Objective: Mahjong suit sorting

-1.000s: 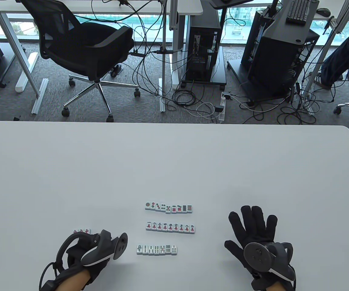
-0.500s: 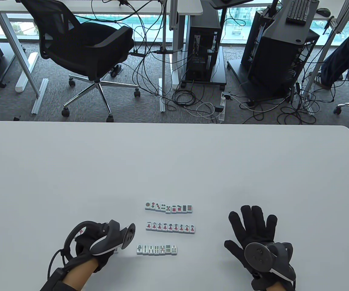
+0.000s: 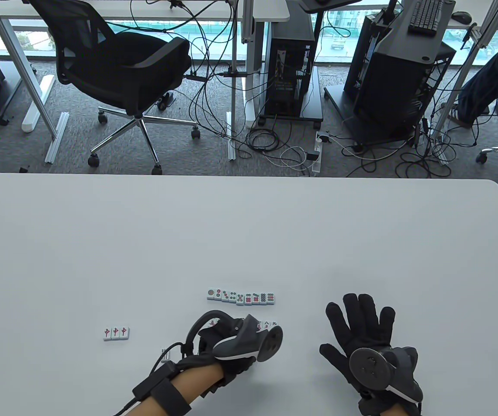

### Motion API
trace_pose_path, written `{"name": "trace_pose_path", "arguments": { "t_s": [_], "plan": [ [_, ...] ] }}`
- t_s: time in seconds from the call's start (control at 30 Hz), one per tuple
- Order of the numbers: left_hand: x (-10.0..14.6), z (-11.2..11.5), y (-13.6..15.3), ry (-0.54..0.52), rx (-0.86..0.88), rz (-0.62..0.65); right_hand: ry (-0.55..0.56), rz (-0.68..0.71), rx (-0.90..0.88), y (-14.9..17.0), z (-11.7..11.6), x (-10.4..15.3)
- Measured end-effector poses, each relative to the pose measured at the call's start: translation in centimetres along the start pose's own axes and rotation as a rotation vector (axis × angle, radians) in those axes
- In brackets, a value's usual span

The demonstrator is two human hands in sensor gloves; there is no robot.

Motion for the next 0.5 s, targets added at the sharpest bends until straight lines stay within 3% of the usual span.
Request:
{"name": "trace_pose_path", "arguments": {
  "t_s": [0.13,0.5],
  "plan": [
    [-0.8,0.8,-1.6,0.046,-0.088,0.006,0.0,0.0,-0.005,0.0,0.0,0.0],
    [-1.2,1.9,-2.2,0.074,-0.181,-0.001,-0.001,0.003,-0.002,0.0,0.0,0.1]
  ]
}}
Point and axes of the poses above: the tracker on the back of each hand, its own y axis roughly to the little-finger side, its own x axis roughly from the fingertips to the wrist, z = x × y, the point moved 1 cm from there along -x, roughly from the wrist to the fingertips, and after that the axes turned 2 degrees about -x, right-handed, at the moved point
